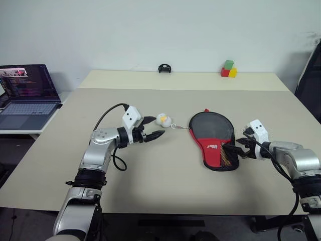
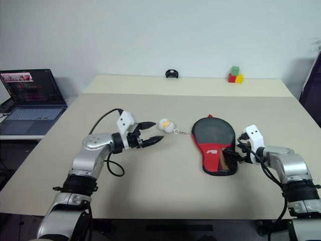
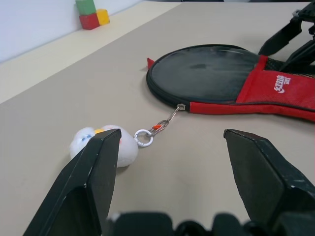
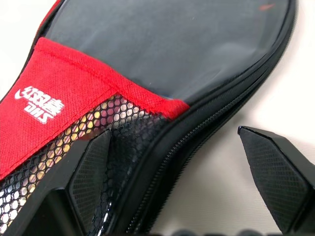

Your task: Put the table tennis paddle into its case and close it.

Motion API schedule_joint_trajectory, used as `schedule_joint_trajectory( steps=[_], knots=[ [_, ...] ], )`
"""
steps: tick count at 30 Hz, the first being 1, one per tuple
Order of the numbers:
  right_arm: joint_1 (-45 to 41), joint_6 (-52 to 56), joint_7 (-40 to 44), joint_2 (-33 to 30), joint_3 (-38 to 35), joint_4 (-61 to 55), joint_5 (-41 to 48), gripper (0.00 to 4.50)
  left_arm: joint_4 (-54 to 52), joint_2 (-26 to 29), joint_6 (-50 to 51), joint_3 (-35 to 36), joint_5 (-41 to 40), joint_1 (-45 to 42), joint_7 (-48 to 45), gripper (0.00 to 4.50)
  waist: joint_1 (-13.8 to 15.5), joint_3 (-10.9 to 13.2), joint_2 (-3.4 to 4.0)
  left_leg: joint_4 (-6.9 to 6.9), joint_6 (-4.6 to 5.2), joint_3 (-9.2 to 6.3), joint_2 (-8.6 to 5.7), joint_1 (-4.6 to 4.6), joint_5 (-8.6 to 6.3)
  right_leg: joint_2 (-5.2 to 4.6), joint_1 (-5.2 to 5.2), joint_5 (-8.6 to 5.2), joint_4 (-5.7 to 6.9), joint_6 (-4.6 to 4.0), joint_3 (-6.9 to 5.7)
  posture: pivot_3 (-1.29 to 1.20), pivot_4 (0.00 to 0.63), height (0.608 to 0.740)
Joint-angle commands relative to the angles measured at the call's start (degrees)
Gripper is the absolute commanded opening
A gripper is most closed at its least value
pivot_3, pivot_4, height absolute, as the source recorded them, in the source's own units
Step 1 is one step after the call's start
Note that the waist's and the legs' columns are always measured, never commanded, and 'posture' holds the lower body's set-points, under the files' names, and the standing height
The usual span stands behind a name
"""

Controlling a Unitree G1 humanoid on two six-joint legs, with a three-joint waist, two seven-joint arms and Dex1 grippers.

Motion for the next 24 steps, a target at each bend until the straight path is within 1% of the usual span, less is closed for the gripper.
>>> schedule_joint_trajectory(
  steps=[1,2,4,6,8,10,14,15,20,24],
  knots=[
    [-0.3,0.9,2.1,1.2,2.2,0.4,-0.8,4.11,-2.7,1.1,0.3,0.5,-1.4,-0.3,0.2,3.66,-0.1,0.0,0.00,0.00,0.00,0.00,0.00,0.01,0.00,0.00,0.00,0.00,0.01,0.00,-0.01,0.00,0.150,0.740],
    [-0.3,1.2,2.2,1.6,2.3,0.4,-0.9,3.93,-2.8,1.2,0.4,0.5,-1.4,-0.3,0.2,3.66,-0.1,0.0,0.00,0.00,0.00,-0.01,0.01,0.01,0.00,0.01,0.00,0.00,0.02,0.00,-0.01,0.00,0.150,0.740],
    [-0.8,1.8,1.9,2.5,2.4,0.8,-1.3,3.25,-2.7,1.6,0.5,0.6,-1.4,-0.2,0.1,3.66,-0.3,-0.1,-0.02,0.00,0.00,0.00,0.01,0.03,0.00,0.01,0.01,0.00,0.03,-0.01,0.00,0.00,0.150,0.740],
    [-1.1,2.5,1.7,3.3,2.3,0.9,-1.6,2.67,-2.8,2.2,0.6,0.6,-1.3,0.2,-0.2,3.66,-0.8,-0.1,-0.06,0.00,0.00,0.00,0.01,0.05,0.00,0.01,0.02,0.00,0.05,-0.01,0.00,0.00,0.150,0.740],
    [-1.2,3.4,1.5,3.9,1.9,0.8,-1.4,1.95,-3.2,2.9,0.7,0.6,-1.4,1.0,-0.6,3.66,-1.1,-0.1,-0.06,0.00,0.00,0.01,0.01,0.13,0.00,0.01,0.06,0.01,0.08,-0.02,0.03,0.00,0.150,0.740],
    [-1.1,4.5,1.4,4.2,1.4,0.3,-0.9,1.35,-4.0,3.9,1.1,0.7,-1.8,2.1,-1.4,3.66,-1.3,-0.1,-0.06,-0.01,0.01,0.04,0.01,0.23,-0.01,0.01,0.09,0.01,0.12,-0.02,0.06,0.00,0.150,0.740],
    [0.0,8.2,1.7,4.5,0.2,-4.0,1.2,0.19,-8.6,7.9,3.7,1.0,-4.7,7.8,-6.4,3.66,-1.4,-0.1,-0.04,-0.05,0.01,0.08,0.03,0.35,-0.01,0.01,0.10,0.00,0.26,-0.03,0.12,0.00,0.150,0.740],
    [0.4,9.4,1.7,4.7,0.0,-5.7,1.8,0.01,-10.1,9.0,4.8,1.2,-5.9,9.4,-7.7,3.66,-1.3,-0.1,-0.04,-0.06,0.01,0.07,0.04,0.36,-0.01,0.01,0.10,-0.01,0.27,-0.04,0.11,0.00,0.150,0.740],
    [3.5,16.2,0.9,6.6,-0.3,-16.4,5.2,0.01,-17.0,13.8,9.9,1.9,-11.0,16.4,-12.6,3.66,-1.3,-0.1,-0.04,-0.08,0.02,0.02,0.06,0.29,-0.02,0.01,0.07,-0.01,0.22,-0.05,0.08,0.00,0.150,0.740],
    [5.6,21.2,-2.0,10.0,-0.4,-24.3,7.7,0.01,-21.8,17.1,12.7,1.8,-13.6,20.8,-15.2,3.66,-1.4,-0.1,-0.02,-0.14,0.03,0.04,0.08,0.34,-0.02,0.01,0.05,-0.03,0.25,-0.07,0.11,0.00,0.150,0.740]
  ],
)
